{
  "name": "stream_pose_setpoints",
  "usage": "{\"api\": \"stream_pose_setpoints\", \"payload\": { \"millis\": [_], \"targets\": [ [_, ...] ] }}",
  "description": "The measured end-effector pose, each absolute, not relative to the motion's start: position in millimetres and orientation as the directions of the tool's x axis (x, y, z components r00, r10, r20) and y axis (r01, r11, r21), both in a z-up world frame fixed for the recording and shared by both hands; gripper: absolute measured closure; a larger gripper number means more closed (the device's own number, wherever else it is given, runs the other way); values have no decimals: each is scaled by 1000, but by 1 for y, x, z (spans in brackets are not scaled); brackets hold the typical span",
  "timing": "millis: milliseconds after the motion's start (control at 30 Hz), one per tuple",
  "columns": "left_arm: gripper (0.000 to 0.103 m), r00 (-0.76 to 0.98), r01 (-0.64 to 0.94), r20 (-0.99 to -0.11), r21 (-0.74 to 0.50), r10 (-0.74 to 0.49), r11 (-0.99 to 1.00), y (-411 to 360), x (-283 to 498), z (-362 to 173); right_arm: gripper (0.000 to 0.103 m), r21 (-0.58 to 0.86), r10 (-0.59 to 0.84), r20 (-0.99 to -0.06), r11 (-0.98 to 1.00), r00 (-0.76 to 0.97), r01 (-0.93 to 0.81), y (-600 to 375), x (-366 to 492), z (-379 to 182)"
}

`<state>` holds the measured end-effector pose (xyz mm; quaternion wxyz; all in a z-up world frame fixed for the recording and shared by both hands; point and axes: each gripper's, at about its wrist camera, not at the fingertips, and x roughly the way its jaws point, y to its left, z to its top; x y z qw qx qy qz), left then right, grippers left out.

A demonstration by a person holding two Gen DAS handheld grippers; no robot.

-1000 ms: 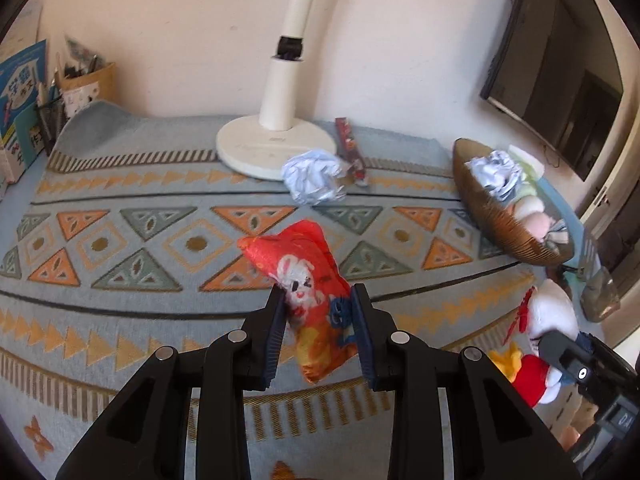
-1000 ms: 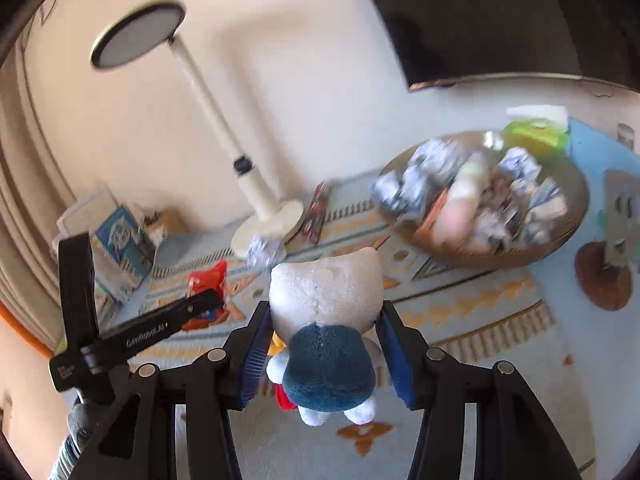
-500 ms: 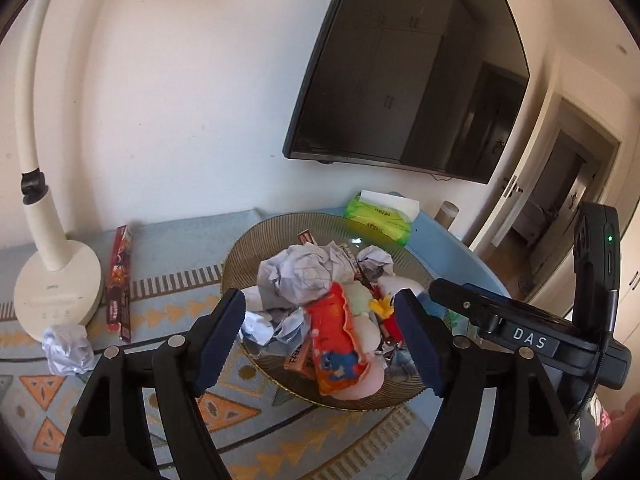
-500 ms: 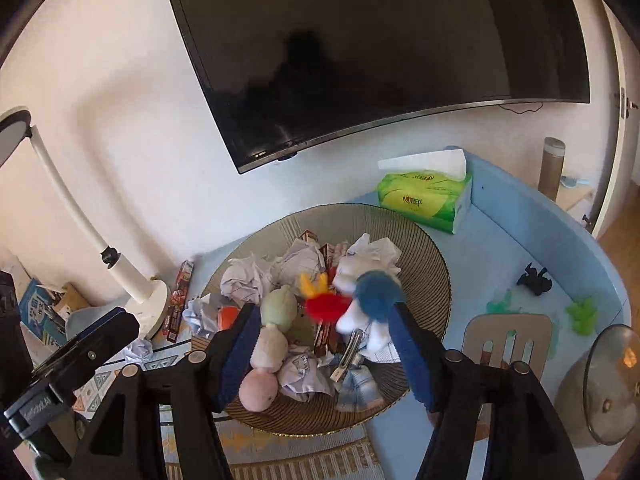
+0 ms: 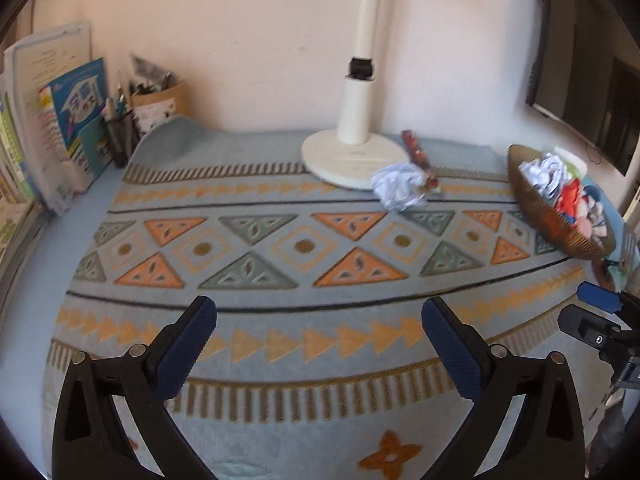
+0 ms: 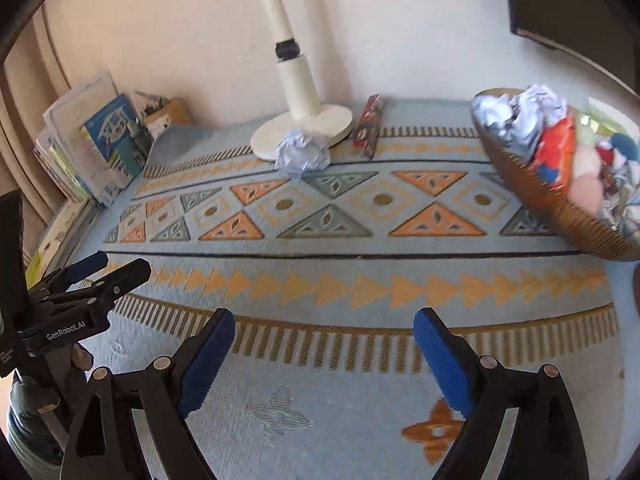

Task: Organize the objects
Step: 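Lower the red bag and plush into the gold bowl and open both tools, then withdraw both open tools from the bowl over the rug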

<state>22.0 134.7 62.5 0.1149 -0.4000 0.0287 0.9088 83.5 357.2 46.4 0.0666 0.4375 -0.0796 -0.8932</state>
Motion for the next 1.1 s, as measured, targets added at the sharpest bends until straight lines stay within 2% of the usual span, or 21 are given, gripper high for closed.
{"api": "stream_pose_setpoints", "payload": {
  "millis": [167, 333, 467, 567, 1100],
  "targets": [
    [1, -615, -180, -772, -62, 162, -982, 95, 21, 33, 13, 92, -77, -810, -996, -581, 2, 333, 69, 19],
    [1, -560, -191, -817, -33, 136, -981, 99, 11, 15, 12, 29, -1, -831, -999, -556, -41, 335, 60, 15],
    [0, -551, -232, -825, 4, 128, -973, 110, 11, 12, 0, -34, 44, -838, -999, -544, -29, 328, 58, 14],
    [0, -554, -222, -823, 0, 126, -975, 111, 10, 12, 0, 9, 23, -835, -998, -550, -55, 333, 58, 13],
    [0, -565, -230, -814, -1, 134, -973, 110, 4, 12, 0, -16, 45, -810, -998, -585, -55, 328, 59, 11]
  ]
}}
